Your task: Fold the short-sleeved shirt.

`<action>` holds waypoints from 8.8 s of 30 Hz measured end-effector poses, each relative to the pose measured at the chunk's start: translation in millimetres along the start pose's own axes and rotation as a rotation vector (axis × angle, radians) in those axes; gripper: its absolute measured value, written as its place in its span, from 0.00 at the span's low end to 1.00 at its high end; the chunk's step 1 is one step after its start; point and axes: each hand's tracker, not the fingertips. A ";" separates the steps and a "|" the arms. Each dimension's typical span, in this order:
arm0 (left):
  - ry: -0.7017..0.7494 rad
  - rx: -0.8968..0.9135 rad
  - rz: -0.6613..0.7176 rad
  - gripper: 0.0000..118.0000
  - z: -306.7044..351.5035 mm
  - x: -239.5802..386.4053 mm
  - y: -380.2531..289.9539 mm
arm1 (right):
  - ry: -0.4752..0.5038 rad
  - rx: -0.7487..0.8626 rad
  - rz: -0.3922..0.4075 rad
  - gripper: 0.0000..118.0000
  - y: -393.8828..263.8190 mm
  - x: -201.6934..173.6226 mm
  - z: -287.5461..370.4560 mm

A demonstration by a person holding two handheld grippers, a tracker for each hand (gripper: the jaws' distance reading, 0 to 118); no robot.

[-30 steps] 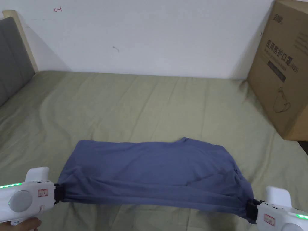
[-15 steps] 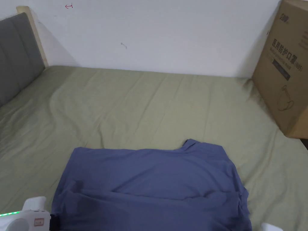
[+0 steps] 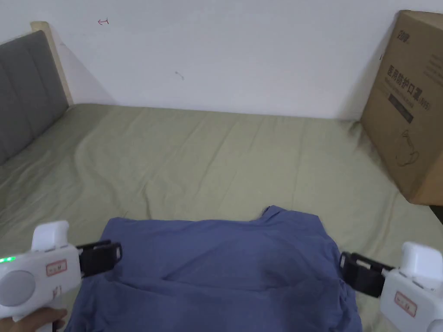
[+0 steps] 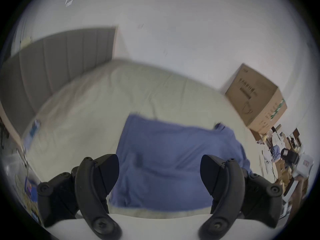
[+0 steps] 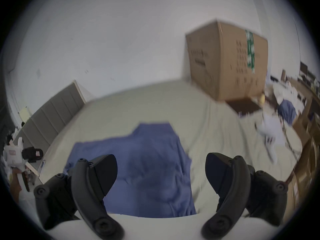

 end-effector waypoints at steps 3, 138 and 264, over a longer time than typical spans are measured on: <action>-0.002 0.132 -0.065 0.84 25.2 35.0 26.9 | 0.011 0.141 0.063 0.90 28.5 -21.0 17.4; -0.052 -0.129 0.113 0.85 -32.3 -50.3 -30.9 | -0.016 -0.102 -0.031 0.86 -49.1 12.9 -18.4; -0.190 -0.324 -0.075 0.86 -71.5 91.4 -31.7 | -0.091 0.281 0.186 0.00 30.0 -44.9 28.4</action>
